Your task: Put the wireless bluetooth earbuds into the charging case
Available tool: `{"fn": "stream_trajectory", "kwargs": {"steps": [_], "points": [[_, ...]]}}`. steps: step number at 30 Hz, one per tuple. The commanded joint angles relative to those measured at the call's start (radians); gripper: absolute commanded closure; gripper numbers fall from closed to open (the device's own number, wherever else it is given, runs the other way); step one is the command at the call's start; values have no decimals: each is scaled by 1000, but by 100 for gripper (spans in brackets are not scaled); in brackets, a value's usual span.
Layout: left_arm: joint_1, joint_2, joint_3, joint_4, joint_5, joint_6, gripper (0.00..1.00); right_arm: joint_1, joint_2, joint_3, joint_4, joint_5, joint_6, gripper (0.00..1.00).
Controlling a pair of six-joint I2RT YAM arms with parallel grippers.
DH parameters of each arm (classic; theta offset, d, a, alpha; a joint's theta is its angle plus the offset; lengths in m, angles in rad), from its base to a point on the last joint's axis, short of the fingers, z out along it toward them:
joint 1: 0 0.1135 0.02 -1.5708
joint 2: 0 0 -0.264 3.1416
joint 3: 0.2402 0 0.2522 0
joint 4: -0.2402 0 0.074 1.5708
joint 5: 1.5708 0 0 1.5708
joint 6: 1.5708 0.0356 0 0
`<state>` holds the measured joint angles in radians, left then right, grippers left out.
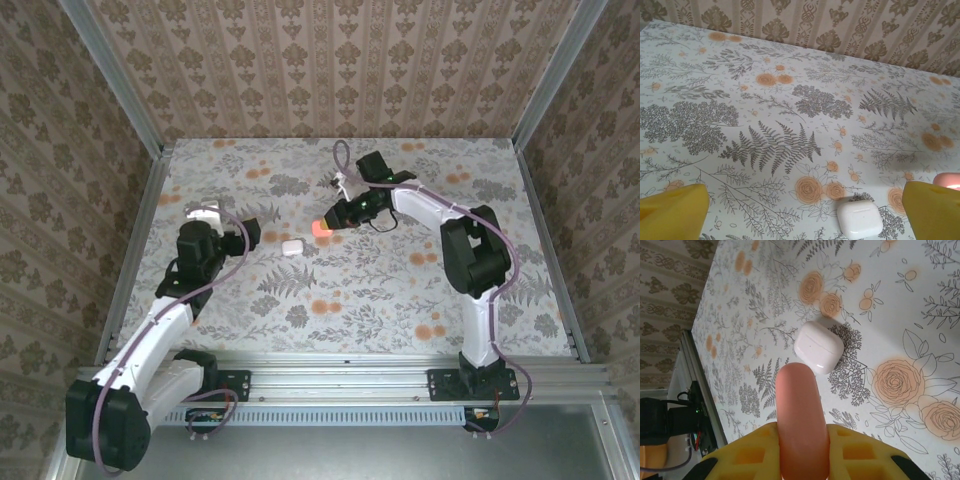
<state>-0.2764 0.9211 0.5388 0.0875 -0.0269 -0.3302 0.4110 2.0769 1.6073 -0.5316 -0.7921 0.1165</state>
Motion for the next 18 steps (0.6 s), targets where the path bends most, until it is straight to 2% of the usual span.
{"fn": "stream_trajectory", "kwargs": {"steps": [1, 18], "points": [[17, 15, -2, -33, 5, -24, 0, 9, 54, 58, -80, 15, 44, 79], [38, 114, 18, -27, 27, -30, 0, 14, 214, 178, -191, 34, 63, 79]]}}
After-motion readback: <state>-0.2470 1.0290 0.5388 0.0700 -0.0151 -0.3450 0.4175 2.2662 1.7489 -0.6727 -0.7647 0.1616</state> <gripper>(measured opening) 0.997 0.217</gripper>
